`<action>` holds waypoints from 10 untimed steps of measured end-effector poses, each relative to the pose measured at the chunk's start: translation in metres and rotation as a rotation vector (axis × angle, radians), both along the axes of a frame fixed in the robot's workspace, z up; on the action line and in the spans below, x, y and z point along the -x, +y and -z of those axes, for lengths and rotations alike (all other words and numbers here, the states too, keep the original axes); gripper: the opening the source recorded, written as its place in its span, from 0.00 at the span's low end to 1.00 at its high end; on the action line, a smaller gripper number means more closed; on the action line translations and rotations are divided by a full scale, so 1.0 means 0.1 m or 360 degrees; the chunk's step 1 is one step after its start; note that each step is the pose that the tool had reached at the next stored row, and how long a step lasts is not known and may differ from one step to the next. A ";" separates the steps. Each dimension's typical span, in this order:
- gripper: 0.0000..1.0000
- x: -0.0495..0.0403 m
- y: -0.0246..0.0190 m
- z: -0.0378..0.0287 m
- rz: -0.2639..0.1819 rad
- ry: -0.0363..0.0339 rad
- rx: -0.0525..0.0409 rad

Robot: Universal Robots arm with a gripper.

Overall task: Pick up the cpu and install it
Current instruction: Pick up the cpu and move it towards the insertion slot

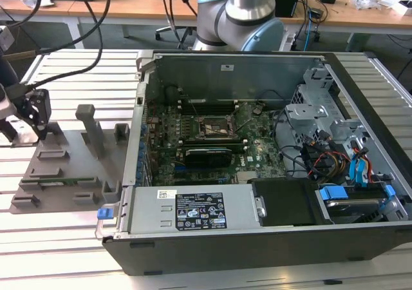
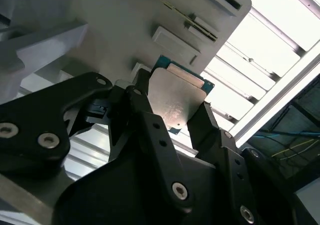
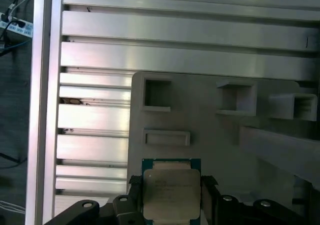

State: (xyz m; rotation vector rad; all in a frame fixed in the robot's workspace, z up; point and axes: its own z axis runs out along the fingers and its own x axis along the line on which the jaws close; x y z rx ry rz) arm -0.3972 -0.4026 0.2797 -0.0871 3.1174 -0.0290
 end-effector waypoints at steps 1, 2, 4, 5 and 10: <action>0.55 0.000 0.000 -0.035 0.0000 0.0000 0.0001; 0.55 0.000 0.000 -0.058 0.0000 0.0000 0.0001; 0.55 0.000 0.000 -0.100 0.0000 0.0000 0.0003; 0.55 0.000 0.000 -0.115 0.0000 0.0000 0.0003; 0.55 0.000 0.000 -0.206 0.0000 0.0000 0.0004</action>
